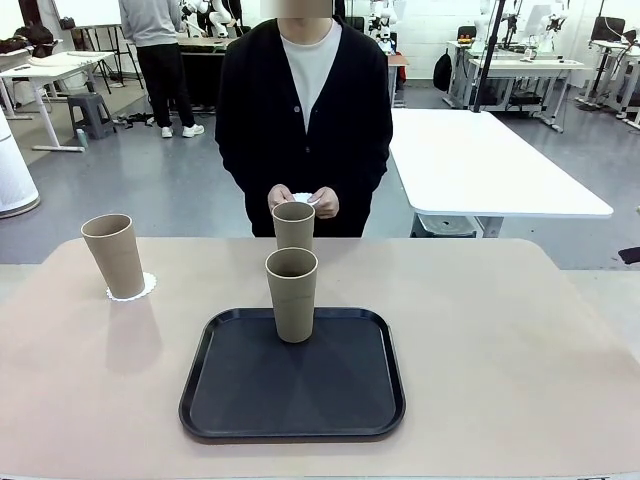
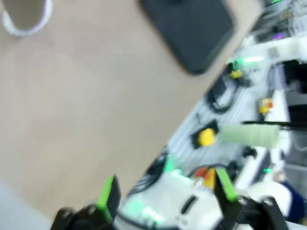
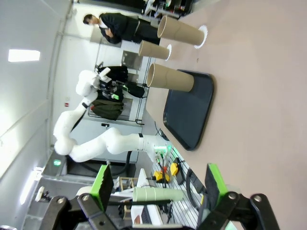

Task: Place coasters on the table and set cups on them.
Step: Take one Reusable plastic cup from the Flat Tray and place it on a coaster set by the human.

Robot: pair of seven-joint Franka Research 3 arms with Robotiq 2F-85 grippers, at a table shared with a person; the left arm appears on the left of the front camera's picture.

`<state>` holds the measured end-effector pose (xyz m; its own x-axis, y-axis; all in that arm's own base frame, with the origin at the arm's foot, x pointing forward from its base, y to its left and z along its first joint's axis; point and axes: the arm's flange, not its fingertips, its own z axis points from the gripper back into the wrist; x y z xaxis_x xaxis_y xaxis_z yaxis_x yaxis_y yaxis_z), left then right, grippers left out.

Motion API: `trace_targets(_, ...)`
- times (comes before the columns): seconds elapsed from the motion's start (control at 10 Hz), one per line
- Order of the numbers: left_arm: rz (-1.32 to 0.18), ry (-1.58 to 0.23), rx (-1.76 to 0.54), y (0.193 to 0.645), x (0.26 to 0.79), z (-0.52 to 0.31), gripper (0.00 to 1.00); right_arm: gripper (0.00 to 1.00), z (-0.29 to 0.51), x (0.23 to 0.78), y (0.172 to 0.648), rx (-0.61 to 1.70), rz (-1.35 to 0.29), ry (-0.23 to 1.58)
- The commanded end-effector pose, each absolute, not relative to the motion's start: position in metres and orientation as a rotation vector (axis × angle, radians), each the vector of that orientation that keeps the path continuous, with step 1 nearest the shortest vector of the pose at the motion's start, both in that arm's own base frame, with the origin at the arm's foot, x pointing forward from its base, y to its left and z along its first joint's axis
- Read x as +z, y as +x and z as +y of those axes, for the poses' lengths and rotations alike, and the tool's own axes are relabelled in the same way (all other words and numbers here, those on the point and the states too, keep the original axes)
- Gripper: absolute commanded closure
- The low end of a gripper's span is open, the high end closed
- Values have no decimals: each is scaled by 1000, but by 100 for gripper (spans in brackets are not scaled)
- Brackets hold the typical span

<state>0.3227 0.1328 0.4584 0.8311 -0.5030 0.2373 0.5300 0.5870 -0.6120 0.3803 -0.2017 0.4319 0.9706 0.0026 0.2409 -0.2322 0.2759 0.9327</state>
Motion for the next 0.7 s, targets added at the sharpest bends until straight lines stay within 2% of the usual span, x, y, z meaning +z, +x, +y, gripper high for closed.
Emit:
trace_targets(0.0, -51, -1188, -453, 355, 462, 188, 0, 0, -203, 434, 381, 165, -203, 1290)
trace_targets(0.3, -199, -1413, -354, 364, 451, 256, 0, 0, -203, 434, 381, 165, -203, 1290)
trace_targets(0.6, -214, -1438, -321, 363, 444, 320, 0, 0, -203, 434, 381, 165, -203, 1290)
